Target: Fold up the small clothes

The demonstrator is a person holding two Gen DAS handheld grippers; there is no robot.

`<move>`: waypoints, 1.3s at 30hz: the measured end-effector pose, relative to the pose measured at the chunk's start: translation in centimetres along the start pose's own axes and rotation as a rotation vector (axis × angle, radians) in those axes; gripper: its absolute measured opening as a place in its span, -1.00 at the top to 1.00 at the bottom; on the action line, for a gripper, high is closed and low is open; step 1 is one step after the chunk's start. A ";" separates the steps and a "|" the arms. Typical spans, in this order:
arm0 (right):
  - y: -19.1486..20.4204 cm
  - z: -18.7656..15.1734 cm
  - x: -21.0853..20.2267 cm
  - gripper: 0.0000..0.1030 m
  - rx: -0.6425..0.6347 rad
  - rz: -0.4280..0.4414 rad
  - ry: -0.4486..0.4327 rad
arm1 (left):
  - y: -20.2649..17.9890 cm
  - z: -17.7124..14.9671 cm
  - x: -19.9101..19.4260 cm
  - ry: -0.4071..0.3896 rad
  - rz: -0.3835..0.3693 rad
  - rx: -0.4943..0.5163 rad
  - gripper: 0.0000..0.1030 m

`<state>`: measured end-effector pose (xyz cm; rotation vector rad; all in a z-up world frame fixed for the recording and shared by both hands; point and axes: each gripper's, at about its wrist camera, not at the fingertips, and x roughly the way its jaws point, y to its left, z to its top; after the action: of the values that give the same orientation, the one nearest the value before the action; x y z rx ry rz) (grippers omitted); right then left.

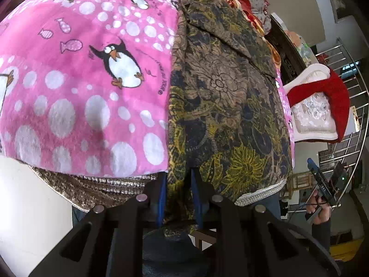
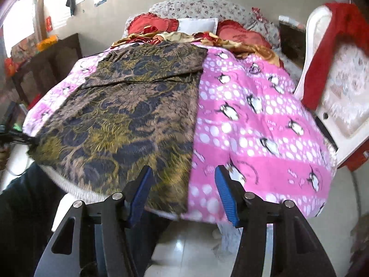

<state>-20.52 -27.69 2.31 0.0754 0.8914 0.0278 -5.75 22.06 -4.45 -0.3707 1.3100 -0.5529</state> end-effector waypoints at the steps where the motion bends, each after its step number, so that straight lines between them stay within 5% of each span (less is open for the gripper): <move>1: -0.8 -0.4 -0.1 0.01 0.016 0.034 0.011 | -0.1 0.0 0.0 -0.002 -0.006 0.004 0.64; 6: -3.2 -1.6 3.0 0.01 0.105 0.122 0.034 | -1.3 -0.7 0.4 0.016 -0.020 0.053 0.66; 9: -3.4 -1.5 5.7 0.05 0.136 0.263 0.019 | -2.1 -1.1 0.5 0.007 0.021 0.112 0.66; 13: -3.6 -1.6 9.7 0.17 0.155 0.349 0.068 | -1.0 -1.1 0.5 -0.013 -0.025 0.057 0.65; 16: -4.4 -1.7 9.7 0.60 0.212 0.520 0.044 | -1.2 -1.3 0.2 -0.032 -0.026 0.070 0.65; 17: -4.2 -1.7 9.6 0.60 0.200 0.555 0.047 | -1.4 -1.4 0.0 -0.042 -0.029 0.087 0.65; 22: -4.3 -2.0 10.1 0.60 0.216 0.564 0.056 | -1.8 -1.2 -1.0 -0.083 -0.067 0.118 0.69; 27: -4.8 -2.4 10.8 0.57 0.264 0.581 0.066 | -1.2 -0.9 0.5 -0.039 -0.073 0.107 0.48; 34: -5.6 -3.0 11.0 0.57 0.294 0.641 0.075 | -1.2 -0.4 1.1 -0.035 -0.094 0.121 0.50; 39: -5.5 -2.5 10.2 0.96 0.269 0.625 0.056 | -1.2 -0.9 0.5 -0.052 -0.090 0.109 0.80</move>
<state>-16.11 -32.43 -7.54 0.6046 0.8948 0.4953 -6.74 20.82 -4.37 -0.3527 1.2120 -0.6840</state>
